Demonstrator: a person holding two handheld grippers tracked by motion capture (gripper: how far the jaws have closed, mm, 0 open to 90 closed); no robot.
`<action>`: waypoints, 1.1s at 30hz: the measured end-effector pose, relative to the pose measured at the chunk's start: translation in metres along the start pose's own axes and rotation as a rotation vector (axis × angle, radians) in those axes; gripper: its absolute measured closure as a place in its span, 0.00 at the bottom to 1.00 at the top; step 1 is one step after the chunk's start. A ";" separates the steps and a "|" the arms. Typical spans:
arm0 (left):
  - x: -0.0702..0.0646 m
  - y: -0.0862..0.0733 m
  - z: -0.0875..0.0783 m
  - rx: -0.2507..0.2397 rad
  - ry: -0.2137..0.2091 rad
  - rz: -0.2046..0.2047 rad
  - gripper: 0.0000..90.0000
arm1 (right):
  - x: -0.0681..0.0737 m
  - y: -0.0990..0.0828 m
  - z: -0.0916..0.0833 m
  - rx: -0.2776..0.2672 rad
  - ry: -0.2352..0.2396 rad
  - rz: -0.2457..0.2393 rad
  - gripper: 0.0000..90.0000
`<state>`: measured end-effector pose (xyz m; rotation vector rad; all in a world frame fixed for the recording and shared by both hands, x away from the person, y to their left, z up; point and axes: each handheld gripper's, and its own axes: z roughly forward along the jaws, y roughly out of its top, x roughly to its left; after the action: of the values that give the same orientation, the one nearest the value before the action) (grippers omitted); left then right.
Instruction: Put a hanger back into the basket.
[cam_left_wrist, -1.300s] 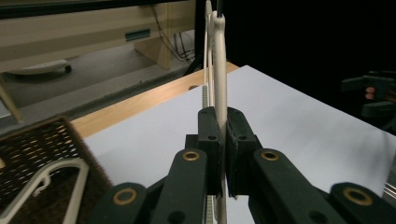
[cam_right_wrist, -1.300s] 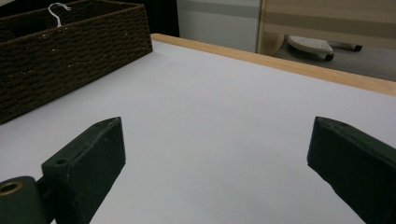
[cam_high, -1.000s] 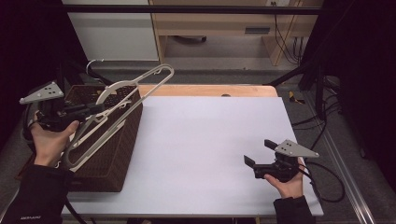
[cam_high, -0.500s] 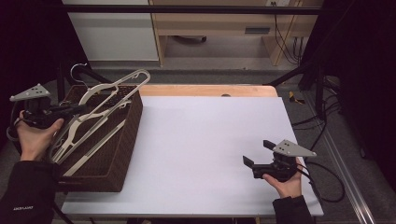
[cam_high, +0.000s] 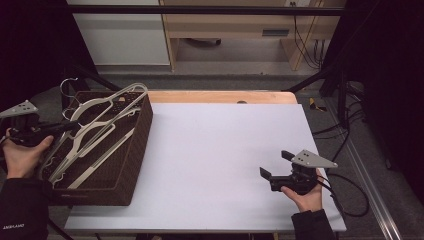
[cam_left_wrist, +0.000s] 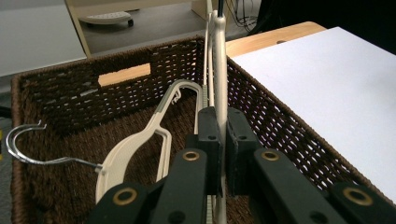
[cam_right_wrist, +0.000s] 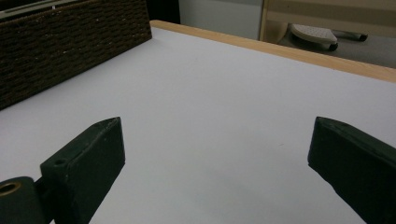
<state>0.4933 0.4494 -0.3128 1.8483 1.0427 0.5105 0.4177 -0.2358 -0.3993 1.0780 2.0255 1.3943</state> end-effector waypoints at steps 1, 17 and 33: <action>0.001 -0.002 -0.001 0.006 -0.001 -0.001 0.96 | 0.000 0.000 0.000 -0.001 0.001 0.001 0.05; -0.012 -0.020 0.026 0.132 -0.026 -0.083 0.94 | 0.000 0.000 -0.001 -0.003 0.002 0.004 0.05; 0.003 -0.050 0.035 0.211 0.149 -0.220 0.78 | 0.000 0.000 0.000 -0.001 0.002 0.002 0.05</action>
<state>0.4972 0.4448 -0.3731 1.8683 1.4286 0.4247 0.4177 -0.2354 -0.3996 1.0787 2.0258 1.3968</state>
